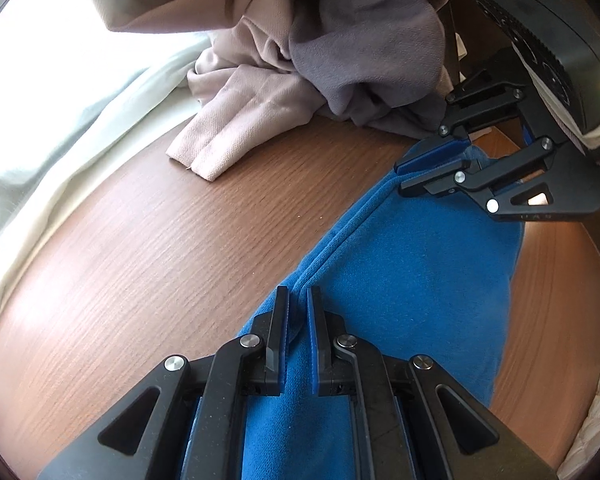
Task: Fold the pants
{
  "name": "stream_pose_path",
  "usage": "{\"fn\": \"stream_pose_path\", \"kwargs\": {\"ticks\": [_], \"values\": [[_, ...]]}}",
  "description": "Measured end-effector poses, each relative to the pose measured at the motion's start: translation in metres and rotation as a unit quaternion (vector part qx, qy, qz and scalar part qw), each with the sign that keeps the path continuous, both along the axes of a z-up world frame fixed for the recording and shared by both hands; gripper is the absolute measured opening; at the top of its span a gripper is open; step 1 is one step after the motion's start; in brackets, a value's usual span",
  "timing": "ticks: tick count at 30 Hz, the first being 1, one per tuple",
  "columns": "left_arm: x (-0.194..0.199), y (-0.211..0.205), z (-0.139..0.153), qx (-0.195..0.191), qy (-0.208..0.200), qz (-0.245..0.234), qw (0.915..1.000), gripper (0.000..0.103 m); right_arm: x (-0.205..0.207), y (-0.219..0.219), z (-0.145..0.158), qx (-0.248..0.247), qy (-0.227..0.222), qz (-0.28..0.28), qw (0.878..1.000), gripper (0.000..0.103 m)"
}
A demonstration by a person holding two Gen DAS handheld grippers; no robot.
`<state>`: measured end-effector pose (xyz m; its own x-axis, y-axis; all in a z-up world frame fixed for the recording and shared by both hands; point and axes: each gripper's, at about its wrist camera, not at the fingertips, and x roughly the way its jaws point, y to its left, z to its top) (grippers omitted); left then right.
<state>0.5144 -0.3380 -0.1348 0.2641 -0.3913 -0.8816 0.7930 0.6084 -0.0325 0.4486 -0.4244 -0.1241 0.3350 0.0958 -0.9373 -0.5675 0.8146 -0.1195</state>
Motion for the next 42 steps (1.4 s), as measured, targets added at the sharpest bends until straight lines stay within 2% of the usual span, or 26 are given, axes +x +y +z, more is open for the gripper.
{"fn": "stream_pose_path", "kwargs": {"ticks": [4, 6, 9, 11, 14, 17, 20, 24, 30, 33, 42], "values": [[-0.002, -0.003, 0.001, 0.005, -0.017, 0.015, 0.9997, 0.018, -0.004, 0.002, -0.004, 0.002, -0.011, -0.017, 1.0, 0.014], [-0.003, -0.003, 0.005, 0.001, -0.026, 0.032, 0.9991, 0.025, -0.007, 0.001, -0.003, -0.004, -0.023, -0.032, 0.999, 0.028], [-0.008, 0.004, 0.02, -0.023, -0.036, 0.048, 0.9979, 0.036, -0.01, -0.005, 0.002, 0.004, -0.034, -0.047, 0.998, 0.03], [-0.014, 0.014, 0.034, -0.036, -0.046, 0.045, 0.9973, 0.04, -0.014, -0.005, 0.009, 0.011, -0.043, -0.059, 0.997, 0.03], [-0.025, 0.035, 0.053, -0.046, -0.06, 0.037, 0.9964, 0.041, -0.023, 0.004, 0.034, 0.03, -0.071, -0.064, 0.995, 0.03], [-0.033, 0.058, 0.064, -0.039, -0.061, 0.028, 0.997, 0.041, -0.025, 0.022, 0.056, 0.059, -0.079, -0.049, 0.994, 0.03], [-0.04, 0.077, 0.071, -0.026, -0.063, 0.02, 0.9975, 0.041, -0.018, 0.046, 0.071, 0.088, -0.076, -0.009, 0.993, 0.03], [-0.043, 0.101, 0.072, -0.009, -0.053, 0.011, 0.9985, 0.041, -0.005, 0.08, 0.077, 0.101, -0.064, 0.043, 0.992, 0.03], [-0.03, 0.128, 0.054, 0.007, -0.017, 0.02, 0.9996, 0.04, 0.005, 0.126, 0.063, 0.112, -0.012, 0.111, 0.987, 0.03], [-0.022, 0.135, 0.042, 0.011, 0.001, 0.025, 0.9996, 0.034, 0.014, 0.144, 0.044, 0.115, 0.017, 0.132, 0.984, 0.03], [-0.008, 0.134, 0.01, 0.026, 0.032, 0.0, 0.9992, 0.032, 0.026, 0.167, 0.016, 0.107, 0.05, 0.156, 0.981, 0.03]]}}
